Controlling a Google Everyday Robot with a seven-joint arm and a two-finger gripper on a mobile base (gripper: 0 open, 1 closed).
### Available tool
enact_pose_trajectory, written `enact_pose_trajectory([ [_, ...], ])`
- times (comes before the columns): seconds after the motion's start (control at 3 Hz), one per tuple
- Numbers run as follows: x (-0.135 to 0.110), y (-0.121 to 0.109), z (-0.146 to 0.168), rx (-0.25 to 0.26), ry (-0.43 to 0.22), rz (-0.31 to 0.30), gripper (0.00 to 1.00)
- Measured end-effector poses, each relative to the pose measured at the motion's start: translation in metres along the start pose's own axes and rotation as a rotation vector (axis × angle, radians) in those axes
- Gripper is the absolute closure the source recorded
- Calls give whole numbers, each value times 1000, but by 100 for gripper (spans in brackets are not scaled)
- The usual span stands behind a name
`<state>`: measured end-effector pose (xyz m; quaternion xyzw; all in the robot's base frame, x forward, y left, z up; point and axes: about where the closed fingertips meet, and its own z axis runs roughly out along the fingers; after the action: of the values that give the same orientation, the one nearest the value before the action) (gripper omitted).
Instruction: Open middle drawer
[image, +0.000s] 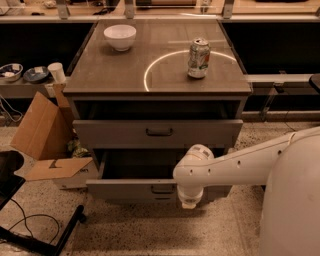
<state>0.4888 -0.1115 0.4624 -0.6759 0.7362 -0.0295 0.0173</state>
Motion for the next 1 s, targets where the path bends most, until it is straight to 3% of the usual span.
enact_pose_trajectory([
  [0.33,-6,-21,4,68,-16,-43,22],
  [0.67,-5,-43,15,104,-36,-52,1],
  [1.0,-2,-62,23,127,-48,-43,0],
])
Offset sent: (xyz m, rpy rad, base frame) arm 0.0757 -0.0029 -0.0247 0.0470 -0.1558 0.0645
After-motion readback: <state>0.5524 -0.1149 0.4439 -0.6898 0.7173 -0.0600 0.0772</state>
